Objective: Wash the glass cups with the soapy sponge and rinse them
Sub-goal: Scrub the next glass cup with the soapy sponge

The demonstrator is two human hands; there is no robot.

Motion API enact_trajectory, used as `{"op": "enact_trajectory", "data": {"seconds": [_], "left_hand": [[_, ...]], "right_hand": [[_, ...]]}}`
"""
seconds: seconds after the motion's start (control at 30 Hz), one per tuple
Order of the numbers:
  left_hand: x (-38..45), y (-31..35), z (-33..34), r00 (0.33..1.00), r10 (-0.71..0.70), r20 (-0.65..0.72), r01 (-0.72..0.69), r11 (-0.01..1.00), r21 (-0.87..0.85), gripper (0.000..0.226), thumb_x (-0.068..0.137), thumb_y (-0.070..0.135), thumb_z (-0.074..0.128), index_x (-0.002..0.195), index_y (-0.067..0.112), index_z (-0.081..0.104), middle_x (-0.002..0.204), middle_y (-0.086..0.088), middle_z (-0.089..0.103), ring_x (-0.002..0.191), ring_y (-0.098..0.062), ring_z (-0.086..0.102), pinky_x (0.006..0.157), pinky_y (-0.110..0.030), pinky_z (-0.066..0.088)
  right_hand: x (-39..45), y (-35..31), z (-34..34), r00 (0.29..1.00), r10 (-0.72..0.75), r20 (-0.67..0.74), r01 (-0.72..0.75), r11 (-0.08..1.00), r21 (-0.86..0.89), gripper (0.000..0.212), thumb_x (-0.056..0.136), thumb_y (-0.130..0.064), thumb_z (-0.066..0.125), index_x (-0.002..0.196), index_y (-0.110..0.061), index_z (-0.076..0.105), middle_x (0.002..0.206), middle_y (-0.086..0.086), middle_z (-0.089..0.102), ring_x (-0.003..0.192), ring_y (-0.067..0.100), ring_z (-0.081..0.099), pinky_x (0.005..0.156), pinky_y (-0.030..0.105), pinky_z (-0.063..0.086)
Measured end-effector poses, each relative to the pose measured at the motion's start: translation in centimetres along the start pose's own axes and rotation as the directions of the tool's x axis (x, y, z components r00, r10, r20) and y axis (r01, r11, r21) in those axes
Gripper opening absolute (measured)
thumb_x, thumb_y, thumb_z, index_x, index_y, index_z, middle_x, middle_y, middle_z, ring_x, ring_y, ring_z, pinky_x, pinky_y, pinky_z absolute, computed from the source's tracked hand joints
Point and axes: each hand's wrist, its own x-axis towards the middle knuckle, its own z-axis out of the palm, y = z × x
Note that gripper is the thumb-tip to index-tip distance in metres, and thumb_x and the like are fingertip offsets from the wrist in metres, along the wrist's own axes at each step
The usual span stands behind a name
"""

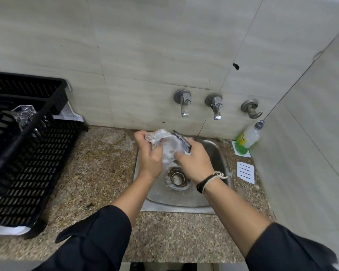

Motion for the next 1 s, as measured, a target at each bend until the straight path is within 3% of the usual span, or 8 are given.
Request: {"op": "enact_trajectory", "data": {"seconds": [0.17,0.27,0.37,0.47,0.57,0.7,0.87,1.0], "left_hand": [[-0.9,1.1,1.9,0.999,-0.026,-0.026,0.024,0.997,-0.077,0.042,0.07,0.001,0.042,0.109,0.006,0.027,0.097,-0.005,0.042,0.078,0.0,0.049,0.067,-0.024,0.044],[-1.0,1.4,2.3,0.998,0.002,-0.059,-0.009,0.993,-0.116,0.046,0.069,-0.004,0.04,0.113,0.003,0.026,0.094,-0.003,0.043,0.074,0.007,0.053,0.065,-0.016,0.045],[-1.2,1.1,3.4,0.998,-0.053,-0.021,0.051,0.997,-0.062,0.046,0.072,0.003,0.046,0.115,0.007,0.029,0.096,-0.002,0.048,0.075,0.005,0.053,0.068,-0.024,0.046],[-1.4,1.0,3.1,0.986,-0.153,0.072,0.152,0.988,0.016,0.046,0.077,0.013,0.058,0.119,0.015,0.038,0.105,-0.002,0.055,0.081,0.004,0.059,0.072,-0.022,0.048],[-1.2,1.0,1.3,0.972,-0.157,0.177,0.137,0.983,0.125,0.053,0.083,0.02,0.076,0.127,0.018,0.046,0.122,0.002,0.061,0.107,-0.001,0.063,0.089,-0.017,0.05],[-0.4,1.8,2.0,0.912,-0.195,0.361,0.01,0.891,0.454,0.054,0.086,0.009,0.061,0.138,0.019,0.05,0.122,0.01,0.059,0.109,-0.008,0.058,0.086,-0.017,0.043],[0.0,2.5,2.2,0.954,-0.185,0.238,0.072,0.907,0.414,0.054,0.075,0.021,0.044,0.127,0.015,0.056,0.114,0.004,0.062,0.103,-0.013,0.058,0.072,-0.001,0.037],[-1.0,2.5,3.7,0.958,-0.161,0.237,0.055,0.915,0.399,0.04,0.087,0.014,0.042,0.125,0.017,0.051,0.114,0.004,0.059,0.1,-0.011,0.053,0.074,-0.007,0.036]], "right_hand": [[1.1,0.1,0.5,0.991,0.124,-0.042,-0.115,0.979,0.17,0.021,0.075,-0.016,0.067,0.096,-0.017,0.073,0.085,-0.002,0.076,0.081,0.016,0.072,0.08,0.038,0.06],[0.4,0.0,0.4,0.993,0.109,-0.042,-0.102,0.985,0.142,0.015,0.08,-0.013,0.065,0.093,-0.017,0.072,0.083,-0.004,0.075,0.078,0.011,0.071,0.074,0.028,0.058],[1.6,0.3,0.2,0.975,0.212,-0.072,-0.188,0.949,0.253,0.02,0.071,-0.016,0.066,0.09,-0.012,0.073,0.084,0.0,0.076,0.083,0.021,0.073,0.078,0.036,0.06],[2.1,0.6,-0.9,0.98,0.175,-0.092,-0.167,0.981,0.095,0.02,0.079,-0.016,0.063,0.096,-0.014,0.072,0.089,0.001,0.074,0.087,0.021,0.07,0.07,0.026,0.05],[1.6,1.4,-2.5,0.992,-0.017,-0.122,-0.004,0.986,-0.165,0.014,0.081,-0.013,0.059,0.091,-0.014,0.069,0.087,0.005,0.073,0.084,0.025,0.067,0.07,0.028,0.048],[1.7,1.6,-2.6,0.981,-0.175,-0.09,0.124,0.905,-0.407,0.03,0.077,-0.016,0.061,0.105,-0.01,0.069,0.099,0.013,0.074,0.096,0.036,0.067,0.081,0.039,0.054],[-0.9,1.4,-2.7,0.96,-0.253,-0.117,0.191,0.902,-0.388,0.043,0.087,-0.006,0.058,0.13,-0.006,0.062,0.118,0.016,0.07,0.111,0.033,0.065,0.097,0.035,0.052],[1.2,0.9,-3.8,0.986,-0.108,-0.126,0.075,0.967,-0.243,0.028,0.08,-0.007,0.059,0.105,-0.015,0.07,0.101,0.01,0.074,0.1,0.033,0.066,0.073,0.025,0.044]]}}
